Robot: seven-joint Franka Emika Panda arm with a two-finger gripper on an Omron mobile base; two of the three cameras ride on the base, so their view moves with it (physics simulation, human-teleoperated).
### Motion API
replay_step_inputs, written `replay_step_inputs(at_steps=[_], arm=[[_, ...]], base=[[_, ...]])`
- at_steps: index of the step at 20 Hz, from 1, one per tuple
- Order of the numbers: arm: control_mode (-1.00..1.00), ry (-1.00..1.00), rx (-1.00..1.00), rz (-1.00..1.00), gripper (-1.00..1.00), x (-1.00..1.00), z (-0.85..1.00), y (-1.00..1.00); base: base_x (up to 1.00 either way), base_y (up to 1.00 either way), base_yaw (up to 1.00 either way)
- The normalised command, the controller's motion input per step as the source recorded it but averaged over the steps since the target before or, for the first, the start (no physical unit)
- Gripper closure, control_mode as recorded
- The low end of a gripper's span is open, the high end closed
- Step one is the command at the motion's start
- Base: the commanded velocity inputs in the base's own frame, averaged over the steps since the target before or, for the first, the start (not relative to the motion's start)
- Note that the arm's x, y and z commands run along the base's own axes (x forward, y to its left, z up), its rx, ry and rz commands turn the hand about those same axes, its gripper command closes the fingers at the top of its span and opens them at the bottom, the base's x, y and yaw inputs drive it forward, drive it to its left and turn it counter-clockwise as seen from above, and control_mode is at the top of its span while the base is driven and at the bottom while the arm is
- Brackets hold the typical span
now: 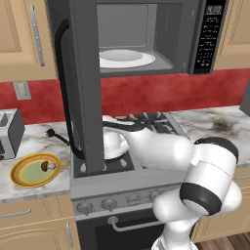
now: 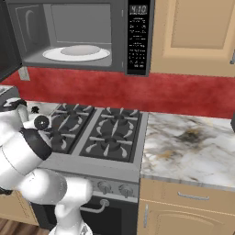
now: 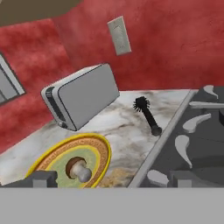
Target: Pick the mushroom from the microwave and place it on plate located on the counter.
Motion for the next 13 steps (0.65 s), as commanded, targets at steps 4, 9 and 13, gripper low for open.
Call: replay_step_inputs(at_steps=[4,9,13], arm=[[-1.0,0.15,0.0,-0.2,-1.0,-0.1,0.82,-0.58],[-1.0,0.18,0.0,-0.19,-1.0,-0.2,0.79,-0.59],[-1.0,0.2,0.0,-0.17,-1.0,-0.34,0.7,-0.55]], base=[[0.0,0.0,0.0],[0.0,0.0,0.0],[0.0,0.0,0.0]])
